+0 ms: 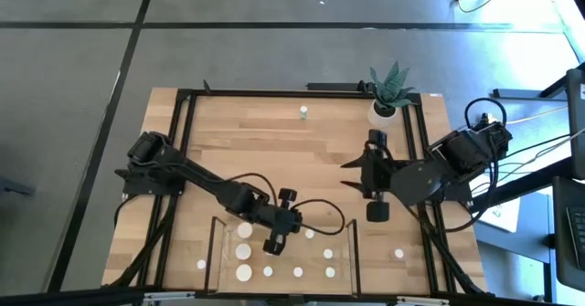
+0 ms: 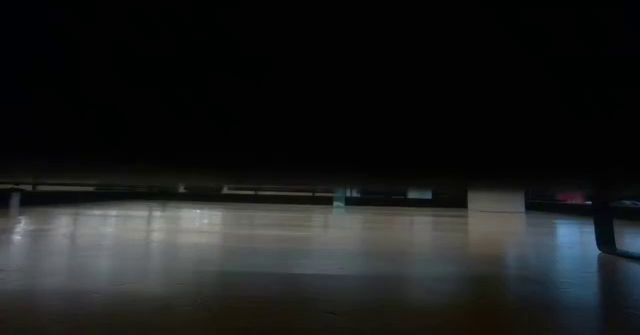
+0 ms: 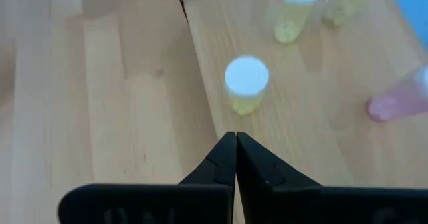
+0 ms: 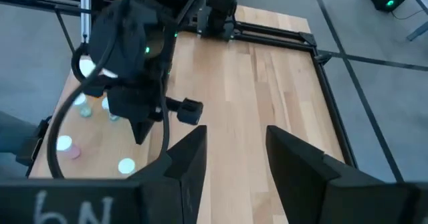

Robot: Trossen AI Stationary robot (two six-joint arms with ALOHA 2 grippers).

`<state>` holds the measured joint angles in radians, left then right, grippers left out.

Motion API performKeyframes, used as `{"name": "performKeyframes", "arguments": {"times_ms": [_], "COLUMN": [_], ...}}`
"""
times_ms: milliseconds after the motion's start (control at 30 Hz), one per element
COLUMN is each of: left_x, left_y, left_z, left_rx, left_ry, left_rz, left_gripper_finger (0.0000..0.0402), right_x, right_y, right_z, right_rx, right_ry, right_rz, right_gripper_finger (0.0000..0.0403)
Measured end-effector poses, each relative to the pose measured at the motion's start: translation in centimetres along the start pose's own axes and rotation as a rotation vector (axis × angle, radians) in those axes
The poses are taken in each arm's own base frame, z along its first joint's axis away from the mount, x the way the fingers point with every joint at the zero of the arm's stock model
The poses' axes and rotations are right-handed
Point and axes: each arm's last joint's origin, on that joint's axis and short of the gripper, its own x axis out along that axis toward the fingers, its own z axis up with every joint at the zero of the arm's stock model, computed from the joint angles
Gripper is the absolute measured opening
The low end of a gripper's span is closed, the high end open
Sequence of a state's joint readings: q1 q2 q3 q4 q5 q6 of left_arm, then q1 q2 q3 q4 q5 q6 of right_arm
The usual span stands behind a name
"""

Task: Pick and place medicine bottles onto shelf by color
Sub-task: Put the yellow pill bottle on the shelf aligned with the other yellow pill bottles

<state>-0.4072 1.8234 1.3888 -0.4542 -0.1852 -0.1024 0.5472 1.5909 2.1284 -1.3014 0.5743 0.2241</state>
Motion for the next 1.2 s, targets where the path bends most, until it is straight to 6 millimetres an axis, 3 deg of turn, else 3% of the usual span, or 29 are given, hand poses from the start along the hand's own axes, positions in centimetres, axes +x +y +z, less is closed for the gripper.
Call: {"name": "performKeyframes", "arguments": {"times_ms": [467, 867, 1200], "left_x": [1.4, -0.5, -0.5], "left_y": [1.2, 1.6, 1.6], "left_z": [-0.3, 2.3, 2.4], "left_rx": [-0.022, -0.065, 0.02], "left_ry": [0.041, -0.002, -0.002], "left_rz": [-0.074, -0.069, -0.068], "left_gripper_finger": [0.0, 0.0002, 0.0067], "right_x": [-0.1, -0.1, -0.1], "right_y": [-0.1, -0.1, -0.1], "right_z": [0.0, 0.0, 0.0], "right_rx": [-0.019, -0.017, -0.018], "right_ry": [-0.002, -0.002, 0.001], "right_rz": [0.001, 0.001, 0.004], "right_gripper_finger": [0.0156, 0.0156, 0.0156]}}
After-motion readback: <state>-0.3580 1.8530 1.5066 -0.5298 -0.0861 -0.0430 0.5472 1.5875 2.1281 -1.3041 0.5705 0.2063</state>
